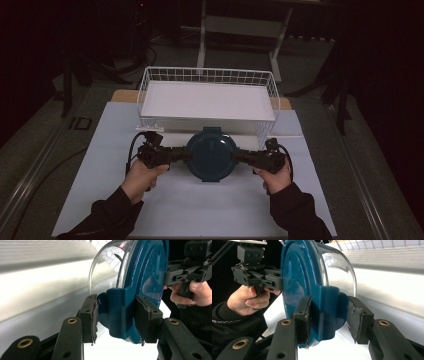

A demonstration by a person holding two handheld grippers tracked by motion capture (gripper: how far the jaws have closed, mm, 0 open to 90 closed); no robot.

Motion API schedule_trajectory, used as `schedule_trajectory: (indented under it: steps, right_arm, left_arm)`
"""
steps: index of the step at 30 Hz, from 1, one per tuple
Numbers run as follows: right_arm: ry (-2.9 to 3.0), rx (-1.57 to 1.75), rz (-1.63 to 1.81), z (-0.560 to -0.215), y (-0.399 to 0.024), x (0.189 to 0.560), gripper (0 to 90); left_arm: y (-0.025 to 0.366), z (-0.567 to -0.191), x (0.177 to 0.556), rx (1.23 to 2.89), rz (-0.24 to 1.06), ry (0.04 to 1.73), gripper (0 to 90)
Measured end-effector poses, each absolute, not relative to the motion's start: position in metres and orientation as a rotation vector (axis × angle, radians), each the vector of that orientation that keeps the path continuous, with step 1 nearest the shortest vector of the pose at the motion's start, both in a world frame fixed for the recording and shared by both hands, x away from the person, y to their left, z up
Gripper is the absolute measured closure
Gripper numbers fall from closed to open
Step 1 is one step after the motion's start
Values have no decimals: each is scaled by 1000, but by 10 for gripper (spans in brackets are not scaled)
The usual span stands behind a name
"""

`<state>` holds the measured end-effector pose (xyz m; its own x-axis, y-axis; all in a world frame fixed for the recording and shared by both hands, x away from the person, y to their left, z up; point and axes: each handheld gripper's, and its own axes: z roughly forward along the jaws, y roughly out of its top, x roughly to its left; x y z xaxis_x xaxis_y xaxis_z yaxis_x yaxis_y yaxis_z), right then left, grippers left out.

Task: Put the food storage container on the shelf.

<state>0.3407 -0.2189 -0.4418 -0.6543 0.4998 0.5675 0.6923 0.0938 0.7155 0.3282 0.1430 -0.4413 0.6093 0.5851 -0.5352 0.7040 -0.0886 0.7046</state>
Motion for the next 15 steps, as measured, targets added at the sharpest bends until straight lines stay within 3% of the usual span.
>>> schedule_trajectory:
  steps: [15]
  right_arm:
    - [-2183, -1233, -1586, -470, -216, 377, 567]
  left_arm:
    - [142, -465, 359, 1770, -108, 1089, 556]
